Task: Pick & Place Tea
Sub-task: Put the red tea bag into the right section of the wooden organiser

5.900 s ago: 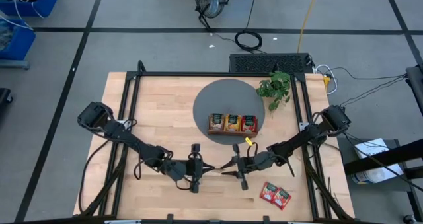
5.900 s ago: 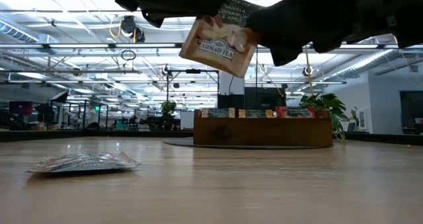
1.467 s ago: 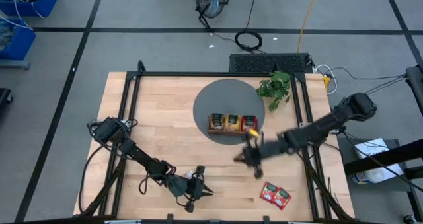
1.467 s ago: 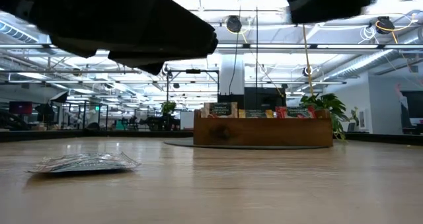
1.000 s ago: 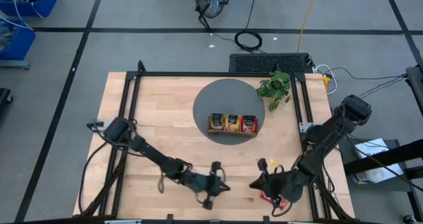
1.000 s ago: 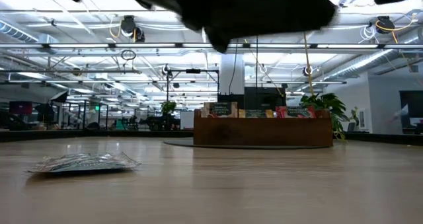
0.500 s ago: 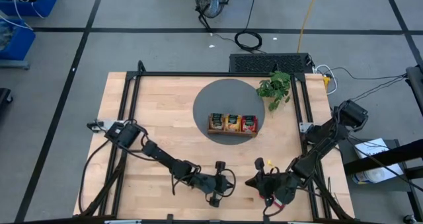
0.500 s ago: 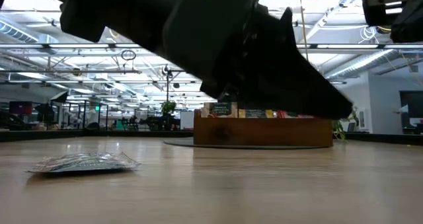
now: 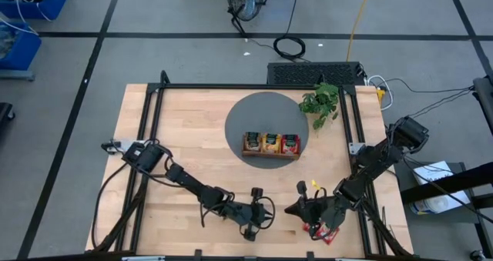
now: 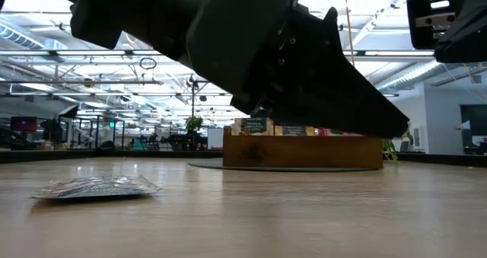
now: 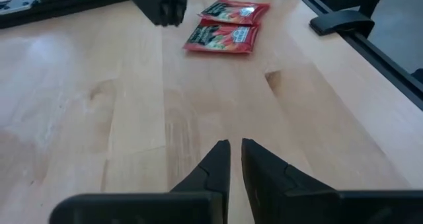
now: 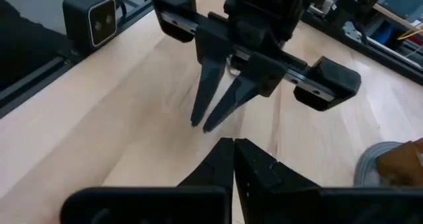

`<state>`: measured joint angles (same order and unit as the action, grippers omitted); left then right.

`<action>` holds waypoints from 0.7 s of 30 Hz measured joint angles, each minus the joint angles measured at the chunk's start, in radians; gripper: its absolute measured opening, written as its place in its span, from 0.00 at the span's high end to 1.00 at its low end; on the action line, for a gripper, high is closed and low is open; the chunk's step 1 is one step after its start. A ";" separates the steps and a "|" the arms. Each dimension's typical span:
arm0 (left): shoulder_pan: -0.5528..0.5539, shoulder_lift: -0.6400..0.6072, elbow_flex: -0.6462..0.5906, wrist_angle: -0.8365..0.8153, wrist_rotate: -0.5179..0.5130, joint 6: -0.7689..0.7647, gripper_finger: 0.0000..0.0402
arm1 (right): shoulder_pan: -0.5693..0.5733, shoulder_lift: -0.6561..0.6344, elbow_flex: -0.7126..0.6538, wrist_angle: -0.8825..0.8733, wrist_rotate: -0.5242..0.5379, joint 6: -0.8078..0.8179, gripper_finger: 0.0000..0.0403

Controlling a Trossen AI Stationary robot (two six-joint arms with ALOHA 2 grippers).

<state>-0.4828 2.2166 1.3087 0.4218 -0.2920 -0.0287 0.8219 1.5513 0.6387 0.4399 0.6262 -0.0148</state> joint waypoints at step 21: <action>-0.001 0.000 0.000 0.056 0.014 0.060 0.89 | 0.013 0.000 0.000 0.005 0.005 0.093 1.00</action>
<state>-0.4839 2.2166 1.3087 0.4773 -0.2781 0.0313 0.8348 1.5513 0.6384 0.4446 0.6307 0.0781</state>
